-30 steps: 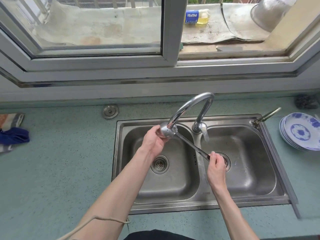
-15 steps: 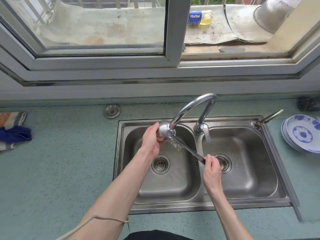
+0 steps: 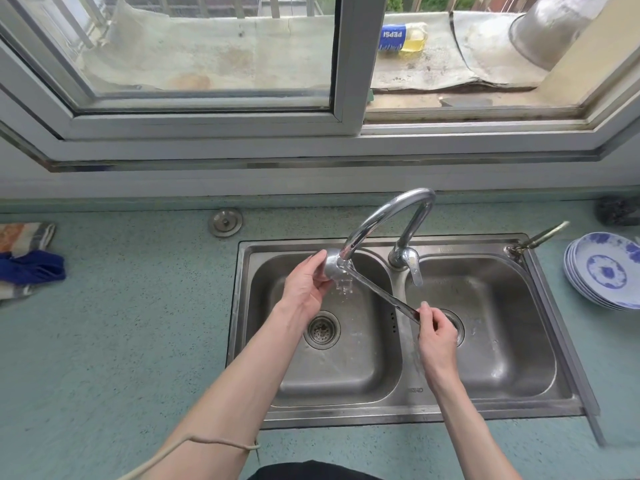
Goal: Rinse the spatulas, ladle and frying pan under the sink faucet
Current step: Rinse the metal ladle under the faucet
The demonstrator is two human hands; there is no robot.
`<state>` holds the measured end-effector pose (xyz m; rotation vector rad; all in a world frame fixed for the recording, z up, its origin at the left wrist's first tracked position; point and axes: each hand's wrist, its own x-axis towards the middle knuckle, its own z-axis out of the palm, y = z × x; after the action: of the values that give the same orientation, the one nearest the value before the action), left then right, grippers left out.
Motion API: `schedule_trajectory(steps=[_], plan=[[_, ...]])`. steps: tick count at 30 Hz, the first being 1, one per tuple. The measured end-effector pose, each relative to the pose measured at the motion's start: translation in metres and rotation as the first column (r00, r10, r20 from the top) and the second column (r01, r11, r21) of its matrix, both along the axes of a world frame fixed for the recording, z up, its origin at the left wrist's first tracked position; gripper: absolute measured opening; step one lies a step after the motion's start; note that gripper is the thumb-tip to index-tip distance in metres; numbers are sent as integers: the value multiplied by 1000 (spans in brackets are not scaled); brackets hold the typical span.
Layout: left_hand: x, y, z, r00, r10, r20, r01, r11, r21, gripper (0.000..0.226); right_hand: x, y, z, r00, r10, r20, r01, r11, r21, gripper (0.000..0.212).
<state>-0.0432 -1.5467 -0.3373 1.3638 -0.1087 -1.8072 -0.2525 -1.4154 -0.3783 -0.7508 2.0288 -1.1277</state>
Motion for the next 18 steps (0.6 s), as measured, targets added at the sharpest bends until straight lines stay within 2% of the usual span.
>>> schedule_trajectory(steps=[3,6,10,12,15,18], plan=[[-2,0,-1,990,69,-120,-69,998,6,13,3,-4,4,1000,15,-19,-15,999,-28,39],[-4,2,1,952,139,-272,-145,989,-1,27,9,-11,7,1000,10,-25,-11,999,-31,39],[-8,5,11,925,149,-349,-164,986,-14,27,18,-21,15,998,6,-66,-8,1000,-30,41],[-8,6,12,937,98,-336,-115,993,-31,26,22,-24,18,996,11,-89,-14,1000,-27,40],[-14,10,8,974,11,-225,-31,996,-83,29,27,-29,22,994,41,-105,-46,998,-37,41],[-21,13,3,992,35,-120,-49,992,-120,24,31,-30,24,993,64,-96,-66,998,-20,37]])
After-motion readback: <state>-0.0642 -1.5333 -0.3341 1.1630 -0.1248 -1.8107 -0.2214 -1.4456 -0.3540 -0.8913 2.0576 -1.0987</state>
